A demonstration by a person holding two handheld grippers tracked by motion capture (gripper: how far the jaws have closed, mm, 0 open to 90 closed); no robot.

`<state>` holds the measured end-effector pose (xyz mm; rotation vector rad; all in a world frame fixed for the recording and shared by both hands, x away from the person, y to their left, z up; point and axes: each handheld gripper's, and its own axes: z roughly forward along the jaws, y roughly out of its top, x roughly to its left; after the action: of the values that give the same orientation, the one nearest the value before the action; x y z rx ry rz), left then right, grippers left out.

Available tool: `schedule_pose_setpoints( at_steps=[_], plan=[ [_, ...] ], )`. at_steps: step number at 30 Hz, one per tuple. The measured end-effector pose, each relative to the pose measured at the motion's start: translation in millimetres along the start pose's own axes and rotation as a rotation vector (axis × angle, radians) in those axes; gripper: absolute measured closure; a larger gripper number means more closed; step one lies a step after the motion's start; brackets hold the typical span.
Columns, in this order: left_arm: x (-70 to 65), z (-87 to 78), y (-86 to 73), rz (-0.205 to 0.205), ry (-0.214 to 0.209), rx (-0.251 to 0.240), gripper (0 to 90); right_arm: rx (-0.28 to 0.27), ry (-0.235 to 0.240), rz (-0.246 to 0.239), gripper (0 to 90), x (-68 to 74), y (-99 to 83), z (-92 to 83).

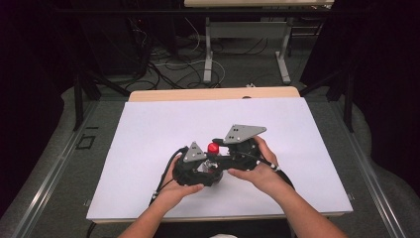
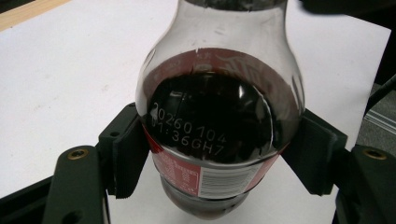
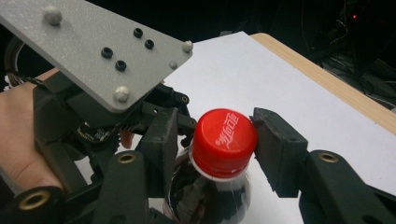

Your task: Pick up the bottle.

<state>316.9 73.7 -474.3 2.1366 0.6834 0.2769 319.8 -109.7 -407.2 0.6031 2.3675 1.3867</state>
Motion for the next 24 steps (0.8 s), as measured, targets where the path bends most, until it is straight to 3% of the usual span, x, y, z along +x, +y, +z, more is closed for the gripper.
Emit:
schedule_pose_setpoints(
  at_steps=[6, 9, 11, 15, 17, 19, 21, 24],
  plan=[
    [-3.2, 2.0, 0.1, -0.003, 0.007, -0.024, 30.3, 0.007, 0.004, 0.0, 59.8, -1.7, 2.7, 3.3],
    [-3.6, 1.4, -0.3, 0.002, 0.003, -0.023, 30.4, 0.017, 0.045, -0.007, 60.5, -6.3, 4.4, 3.5],
    [-4.3, 1.0, -0.4, 0.009, 0.003, -0.028, 30.4, 0.032, 0.089, -0.038, 60.7, -10.8, 6.1, 2.7],
    [-5.6, 0.4, -0.3, 0.009, -0.013, -0.032, 30.4, 0.049, 0.229, -0.093, 60.8, -24.6, 9.4, 2.4],
    [-5.5, 0.2, 0.0, 0.009, -0.02, -0.035, 30.3, 0.036, 0.269, -0.106, 60.4, -29.2, 9.9, 3.7],
    [-5.4, -0.4, 0.5, 0.013, -0.016, -0.034, 30.3, 0.043, 0.262, -0.081, 57.4, -29.1, 11.3, 1.8],
    [-4.2, -0.8, 0.5, 0.011, -0.007, -0.038, 30.4, 0.016, 0.255, -0.04, 49.5, -24.9, 12.6, -1.8],
    [-3.3, -1.9, 0.5, 0.007, -0.003, -0.033, 30.3, 0.031, 0.183, -0.024, 48.9, -15.7, 14.7, -5.2]
  ],
)
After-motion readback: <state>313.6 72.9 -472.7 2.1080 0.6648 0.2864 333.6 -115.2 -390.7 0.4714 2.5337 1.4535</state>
